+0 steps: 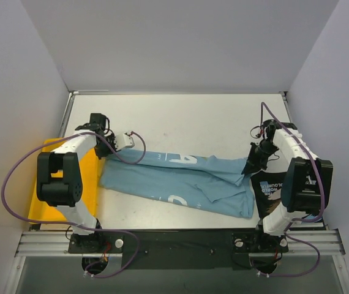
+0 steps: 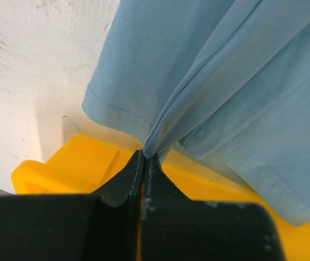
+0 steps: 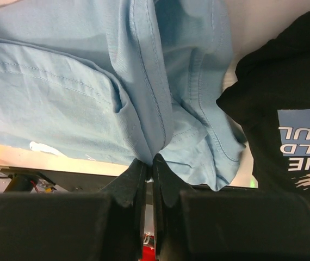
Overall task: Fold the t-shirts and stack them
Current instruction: Fold the other side of the tshirt into a rectangle
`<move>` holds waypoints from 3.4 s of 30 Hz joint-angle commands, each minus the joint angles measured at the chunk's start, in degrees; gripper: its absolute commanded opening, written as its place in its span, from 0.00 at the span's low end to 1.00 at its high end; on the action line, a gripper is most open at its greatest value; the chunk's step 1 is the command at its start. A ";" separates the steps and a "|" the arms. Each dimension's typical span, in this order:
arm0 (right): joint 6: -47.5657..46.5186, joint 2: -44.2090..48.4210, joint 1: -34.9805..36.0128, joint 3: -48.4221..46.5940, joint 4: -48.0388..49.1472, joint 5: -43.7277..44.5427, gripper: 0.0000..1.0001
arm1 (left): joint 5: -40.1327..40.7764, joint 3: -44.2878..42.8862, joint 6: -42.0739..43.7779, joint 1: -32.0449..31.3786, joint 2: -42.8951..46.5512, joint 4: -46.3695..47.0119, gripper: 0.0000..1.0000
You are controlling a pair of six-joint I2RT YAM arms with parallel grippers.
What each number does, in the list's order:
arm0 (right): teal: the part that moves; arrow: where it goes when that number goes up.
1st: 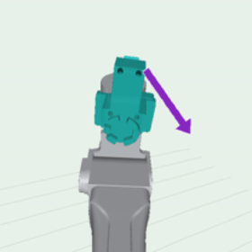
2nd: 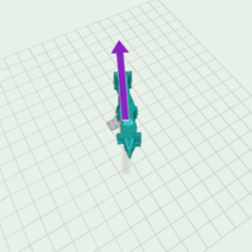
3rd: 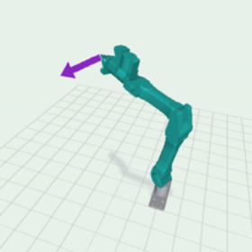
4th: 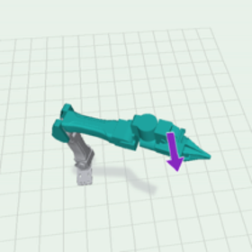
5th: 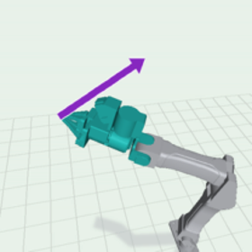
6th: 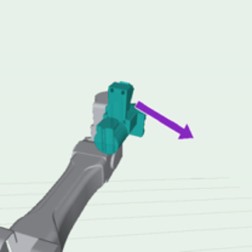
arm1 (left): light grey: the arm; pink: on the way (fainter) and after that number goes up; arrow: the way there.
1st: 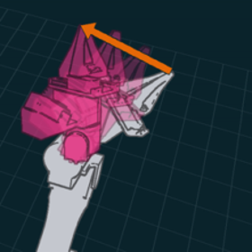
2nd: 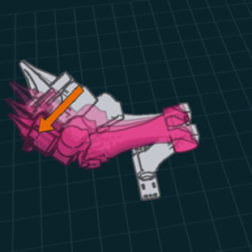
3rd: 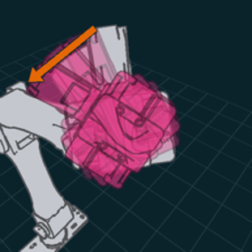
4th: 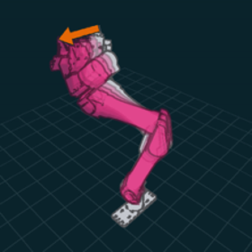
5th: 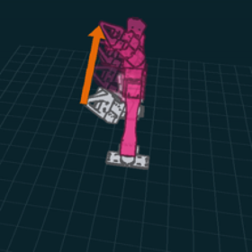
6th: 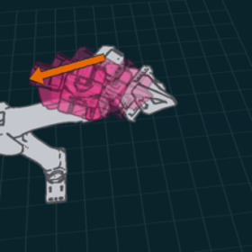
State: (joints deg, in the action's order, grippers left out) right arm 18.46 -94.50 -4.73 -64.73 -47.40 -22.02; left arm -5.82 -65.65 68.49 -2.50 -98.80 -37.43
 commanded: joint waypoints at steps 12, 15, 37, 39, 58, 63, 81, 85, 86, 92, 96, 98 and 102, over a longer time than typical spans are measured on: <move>0.26 0.01 0.34 1.54 -3.58 4.70 0.42 | 1.44 -6.24 4.90 0.92 -1.13 -14.49 0.42; 0.79 2.30 0.95 -2.58 -5.07 6.90 0.44 | -3.91 -12.03 5.16 0.75 0.01 -21.62 0.50; 9.49 -9.56 23.63 -2.69 9.33 5.59 0.00 | -9.11 -15.13 -20.59 -9.63 -12.55 -7.13 0.02; 9.93 -10.35 23.63 -1.37 10.65 5.85 0.00 | -9.38 -14.08 -19.80 -9.71 -12.64 -8.35 0.01; 7.21 -14.93 20.99 -3.30 11.28 11.30 0.00 | -18.15 -11.06 0.24 -9.01 -0.07 -37.17 0.02; 4.66 -11.95 22.92 -6.63 10.13 11.30 0.00 | -24.85 -18.46 -8.41 -9.19 -1.39 -35.62 0.03; 3.44 -22.73 41.20 -20.34 21.91 -4.95 0.00 | -10.96 1.12 -18.48 -6.47 1.59 -11.88 0.01; 2.29 -25.12 41.91 -17.46 22.44 -5.40 0.00 | -10.96 4.56 -19.62 -4.88 1.95 -9.24 0.01; 1.76 -25.29 41.91 -16.75 22.26 -5.66 0.00 | -11.14 4.91 -19.62 -4.88 1.60 -9.24 0.01; -1.32 -16.54 42.61 -12.62 21.12 -4.89 0.00 | -10.17 3.69 -20.15 -4.62 1.42 -9.15 0.01; -3.86 -8.79 43.40 -11.74 20.94 -3.90 0.00 | -10.35 1.49 -21.20 -4.09 0.98 -9.77 0.01; -4.31 -7.02 43.40 -11.39 19.72 -4.52 0.00 | -10.70 1.22 -21.47 -4.00 1.59 -9.86 0.01; 0.41 -2.46 40.52 -7.10 16.46 -0.31 0.00 | -10.70 0.96 -21.47 -4.00 3.97 -10.38 0.02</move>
State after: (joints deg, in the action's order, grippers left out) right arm 16.40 -102.15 38.22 -76.07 -25.69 -26.00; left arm -15.99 -62.43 47.57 -6.92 -98.39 -48.07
